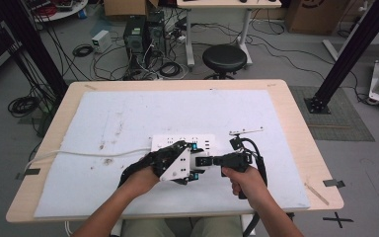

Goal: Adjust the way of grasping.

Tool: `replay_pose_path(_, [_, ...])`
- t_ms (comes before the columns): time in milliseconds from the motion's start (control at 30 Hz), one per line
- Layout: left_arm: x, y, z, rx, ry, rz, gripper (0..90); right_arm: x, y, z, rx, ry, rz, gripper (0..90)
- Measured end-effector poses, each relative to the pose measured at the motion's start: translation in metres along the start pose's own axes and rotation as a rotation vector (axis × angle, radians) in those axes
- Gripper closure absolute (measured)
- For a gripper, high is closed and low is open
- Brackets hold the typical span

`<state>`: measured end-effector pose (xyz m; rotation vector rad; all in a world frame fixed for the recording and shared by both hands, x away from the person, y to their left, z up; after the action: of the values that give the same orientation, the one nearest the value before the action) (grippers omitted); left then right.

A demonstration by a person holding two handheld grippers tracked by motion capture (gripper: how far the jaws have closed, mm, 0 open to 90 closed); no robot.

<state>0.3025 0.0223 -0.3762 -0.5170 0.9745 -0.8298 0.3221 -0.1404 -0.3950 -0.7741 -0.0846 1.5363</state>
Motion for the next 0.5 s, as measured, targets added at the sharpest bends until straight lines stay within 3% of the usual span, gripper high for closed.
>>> replay_pose_path(67, [0.000, 0.001, 0.002, -0.015, -0.002, 0.002, 42.1, 0.000, -0.001, -0.001, -0.001, 0.017, 0.001, 63.4])
replay_pose_path(133, [-0.003, 0.002, 0.004, -0.060, -0.009, -0.013, 40.1, -0.002, -0.001, -0.004, -0.010, 0.057, -0.013, 63.5])
replay_pose_path(200, [-0.007, 0.006, 0.008, -0.101, -0.015, -0.014, 31.9, -0.007, -0.002, -0.007, -0.014, 0.058, -0.050, 63.5])
replay_pose_path(267, [-0.012, 0.013, 0.011, -0.149, -0.007, -0.028, 31.4, -0.013, -0.003, -0.010, -0.022, 0.077, -0.079, 63.6])
replay_pose_path(367, [-0.018, 0.026, 0.015, -0.247, -0.003, -0.049, 26.7, -0.020, -0.004, -0.015, -0.066, 0.137, -0.103, 63.5])
replay_pose_path(500, [-0.031, 0.042, 0.019, -0.377, -0.009, -0.124, 25.6, -0.029, -0.005, -0.021, -0.129, 0.217, -0.110, 63.6])
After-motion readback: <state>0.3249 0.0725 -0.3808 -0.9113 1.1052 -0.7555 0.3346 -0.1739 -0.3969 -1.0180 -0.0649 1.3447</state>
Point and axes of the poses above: each handheld gripper's, and its own axes: x roughly forward along the jaws, y roughly out of its underside, z roughly to its left, the point moved 4 cm from there along x, roughly forward along the jaws, and after that the axes turned 3 degrees about y, right-handed, at the moved point
